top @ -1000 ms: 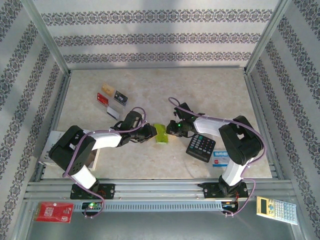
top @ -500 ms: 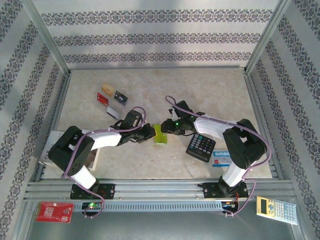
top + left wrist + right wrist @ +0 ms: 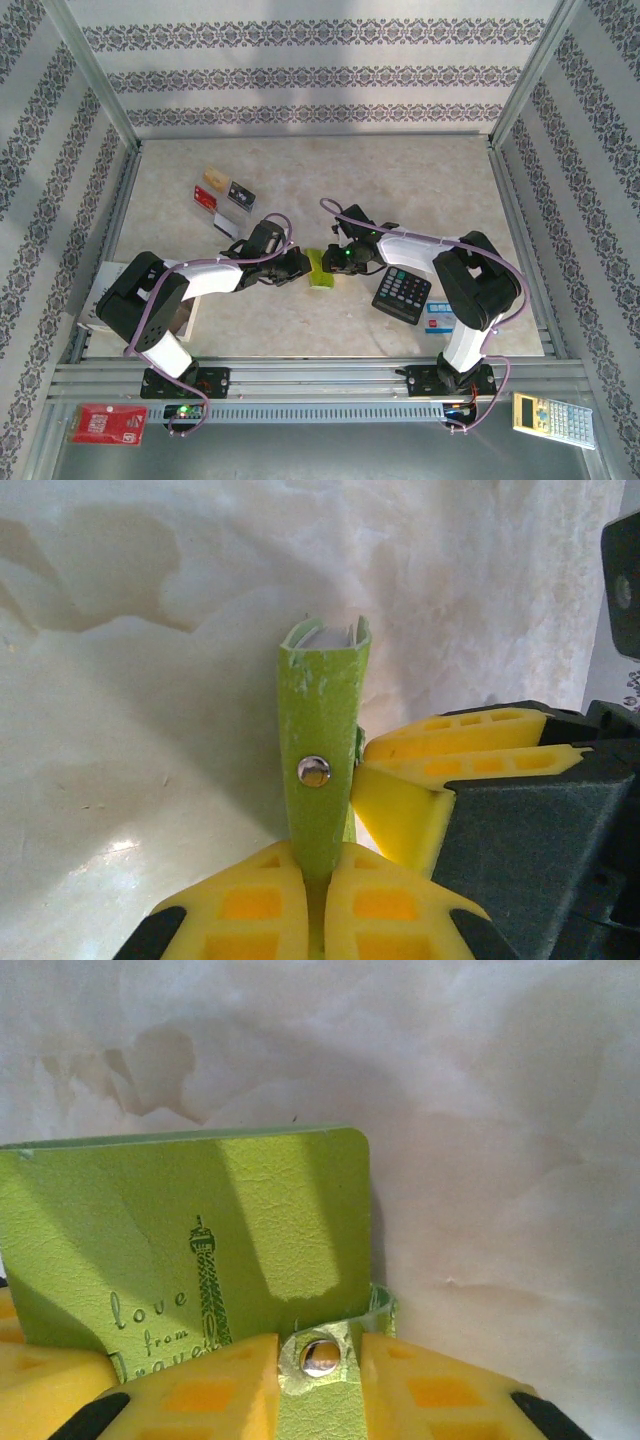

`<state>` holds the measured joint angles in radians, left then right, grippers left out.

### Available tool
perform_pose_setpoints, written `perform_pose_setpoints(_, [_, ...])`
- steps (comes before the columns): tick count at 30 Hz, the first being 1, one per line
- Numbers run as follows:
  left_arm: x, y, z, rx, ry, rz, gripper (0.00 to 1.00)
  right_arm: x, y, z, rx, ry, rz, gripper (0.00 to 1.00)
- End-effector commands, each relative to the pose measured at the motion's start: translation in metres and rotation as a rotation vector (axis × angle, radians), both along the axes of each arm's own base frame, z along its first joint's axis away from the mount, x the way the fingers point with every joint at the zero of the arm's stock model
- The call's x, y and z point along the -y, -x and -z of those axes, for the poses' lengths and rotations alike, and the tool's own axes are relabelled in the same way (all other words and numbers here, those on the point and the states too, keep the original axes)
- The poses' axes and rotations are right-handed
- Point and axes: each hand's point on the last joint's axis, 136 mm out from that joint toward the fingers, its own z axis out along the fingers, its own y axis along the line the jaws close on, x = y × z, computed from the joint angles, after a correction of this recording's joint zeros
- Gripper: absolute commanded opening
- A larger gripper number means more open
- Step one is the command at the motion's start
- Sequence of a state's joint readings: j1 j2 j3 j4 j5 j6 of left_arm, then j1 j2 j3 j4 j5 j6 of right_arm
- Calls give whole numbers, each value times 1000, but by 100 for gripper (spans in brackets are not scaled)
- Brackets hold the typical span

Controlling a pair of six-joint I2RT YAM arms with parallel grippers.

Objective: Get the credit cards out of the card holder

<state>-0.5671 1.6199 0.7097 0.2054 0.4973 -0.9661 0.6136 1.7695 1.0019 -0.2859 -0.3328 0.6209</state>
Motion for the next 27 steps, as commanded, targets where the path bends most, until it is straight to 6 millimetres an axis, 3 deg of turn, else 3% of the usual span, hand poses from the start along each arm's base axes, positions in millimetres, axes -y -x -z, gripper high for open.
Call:
perform_pose_setpoints(1, [3, -8, -17, 42, 28, 12, 0, 4, 1, 7, -4, 74, -6, 26])
perform_pose_setpoints(7, [3, -7, -17, 42, 28, 13, 0, 12, -1, 12, 0, 144, 15, 17])
perform_pose_setpoints(12, [-1, -6, -15, 30, 8, 2, 0, 24, -3, 17, -7, 186, 65, 1])
perform_pose_setpoints(22, [-25, 2, 9, -54, -82, -73, 0, 71, -8, 21, -22, 281, 233, 0])
perform_pose_setpoints(27, [-26, 2, 11, -67, -76, -82, 0, 86, -6, 22, -33, 340, 277, 0])
